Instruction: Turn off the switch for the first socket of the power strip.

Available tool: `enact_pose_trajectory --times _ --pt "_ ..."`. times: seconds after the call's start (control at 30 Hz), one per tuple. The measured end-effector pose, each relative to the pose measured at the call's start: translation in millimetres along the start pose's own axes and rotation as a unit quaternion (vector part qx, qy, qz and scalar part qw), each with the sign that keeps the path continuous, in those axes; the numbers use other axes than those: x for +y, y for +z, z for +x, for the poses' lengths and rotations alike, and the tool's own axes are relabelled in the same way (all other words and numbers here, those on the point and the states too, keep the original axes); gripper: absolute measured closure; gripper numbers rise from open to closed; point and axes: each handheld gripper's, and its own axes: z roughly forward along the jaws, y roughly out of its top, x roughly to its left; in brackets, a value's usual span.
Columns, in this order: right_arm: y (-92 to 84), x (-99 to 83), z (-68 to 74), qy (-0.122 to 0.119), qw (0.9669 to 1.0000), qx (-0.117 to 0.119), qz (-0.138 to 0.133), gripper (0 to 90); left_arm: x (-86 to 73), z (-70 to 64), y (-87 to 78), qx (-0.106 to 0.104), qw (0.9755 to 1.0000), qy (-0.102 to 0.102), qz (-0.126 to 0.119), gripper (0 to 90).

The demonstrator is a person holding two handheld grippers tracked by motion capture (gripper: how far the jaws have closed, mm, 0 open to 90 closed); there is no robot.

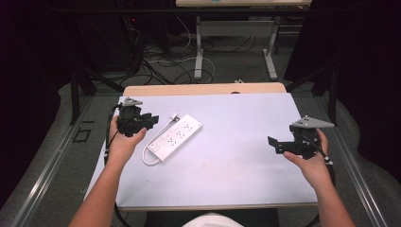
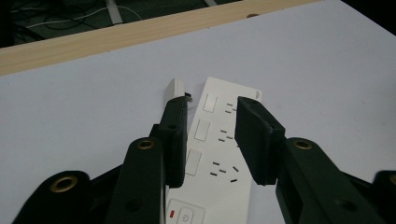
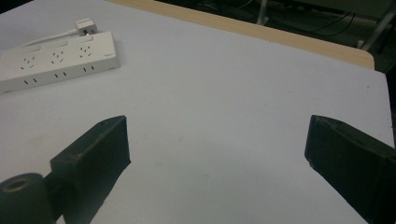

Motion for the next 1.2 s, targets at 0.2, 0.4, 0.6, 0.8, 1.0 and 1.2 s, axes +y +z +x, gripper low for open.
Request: enact_pose_trajectory --times 0.2,0.4,0.6,0.8,1.0,1.2 --pt "1.6 -0.8 0.6 0.0 1.0 -0.002 0.001 6.1 4.0 -4.6 10.6 0.001 0.9998 0.01 0.015 70.5" --pt "1.6 -1.0 -0.4 0.0 1.0 0.002 0.001 6.1 6.4 -8.3 22.7 0.003 0.9991 0.019 0.037 76.3" --pt "1.6 -1.1 -0.9 0.001 1.0 0.003 0.002 6.2 7.2 -9.9 33.7 0.0 0.9982 0.024 0.054 80.6" --pt "1.4 -1.1 -0.7 0.004 1.0 0.003 0.003 6.2 7.3 -10.4 44.2 0.002 0.9971 0.016 0.074 85.5" --pt "1.7 -1.6 0.2 0.012 0.9999 0.006 0.008 6.1 7.3 -8.7 54.5 0.005 0.996 0.003 0.09 90.0" --pt "2.8 -2.2 -0.7 0.008 1.0 0.004 0.004 6.1 6.1 -7.2 64.1 0.011 0.9946 -0.013 0.102 90.0"
